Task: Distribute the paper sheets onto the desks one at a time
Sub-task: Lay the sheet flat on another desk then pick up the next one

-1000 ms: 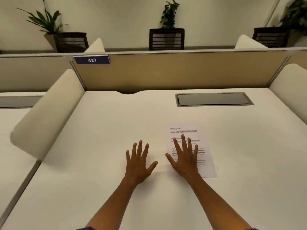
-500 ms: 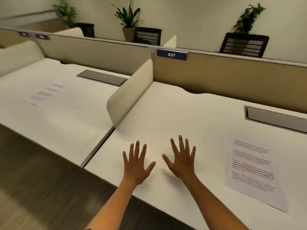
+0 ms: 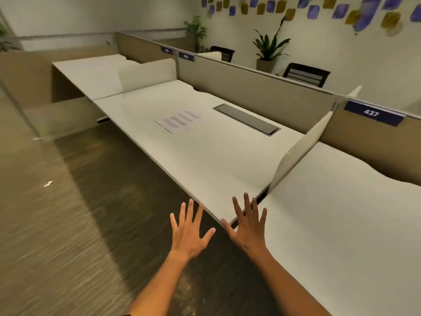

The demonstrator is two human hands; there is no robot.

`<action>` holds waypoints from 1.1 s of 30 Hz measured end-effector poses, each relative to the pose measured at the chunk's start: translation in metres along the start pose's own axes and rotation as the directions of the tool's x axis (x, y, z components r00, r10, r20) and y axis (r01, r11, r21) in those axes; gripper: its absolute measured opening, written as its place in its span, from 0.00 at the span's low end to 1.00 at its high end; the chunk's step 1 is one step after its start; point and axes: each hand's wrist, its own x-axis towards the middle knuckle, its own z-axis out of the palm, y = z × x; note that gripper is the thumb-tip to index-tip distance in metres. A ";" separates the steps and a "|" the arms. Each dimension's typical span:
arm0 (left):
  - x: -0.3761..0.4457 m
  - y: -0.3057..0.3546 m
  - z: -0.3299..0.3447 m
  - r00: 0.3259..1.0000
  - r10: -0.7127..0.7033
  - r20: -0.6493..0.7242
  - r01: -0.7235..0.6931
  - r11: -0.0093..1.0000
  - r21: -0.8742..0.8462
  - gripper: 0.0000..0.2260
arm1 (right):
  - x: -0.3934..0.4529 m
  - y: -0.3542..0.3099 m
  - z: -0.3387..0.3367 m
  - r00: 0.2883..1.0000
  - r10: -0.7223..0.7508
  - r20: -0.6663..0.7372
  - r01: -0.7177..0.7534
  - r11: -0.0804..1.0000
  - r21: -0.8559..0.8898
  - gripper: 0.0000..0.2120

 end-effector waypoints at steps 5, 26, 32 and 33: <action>0.021 -0.095 -0.022 0.991 -0.130 -0.038 0.129 0.991 -0.031 0.39 | 0.051 -0.094 0.019 0.990 -0.137 0.041 0.138 0.990 -0.018 0.40; 0.283 -0.428 -0.143 0.835 -0.511 -0.205 0.511 0.858 -0.057 0.39 | 0.426 -0.438 0.108 0.840 -0.538 0.067 0.536 0.843 0.054 0.38; 0.339 -0.519 -0.151 0.798 -0.568 -0.200 0.562 0.822 -0.091 0.38 | 0.501 -0.526 0.132 0.790 -0.607 0.087 0.606 0.794 0.036 0.38; 0.352 -0.539 -0.152 0.797 -0.568 -0.206 0.561 0.822 -0.099 0.38 | 0.515 -0.543 0.139 0.783 -0.614 0.094 0.615 0.788 0.028 0.38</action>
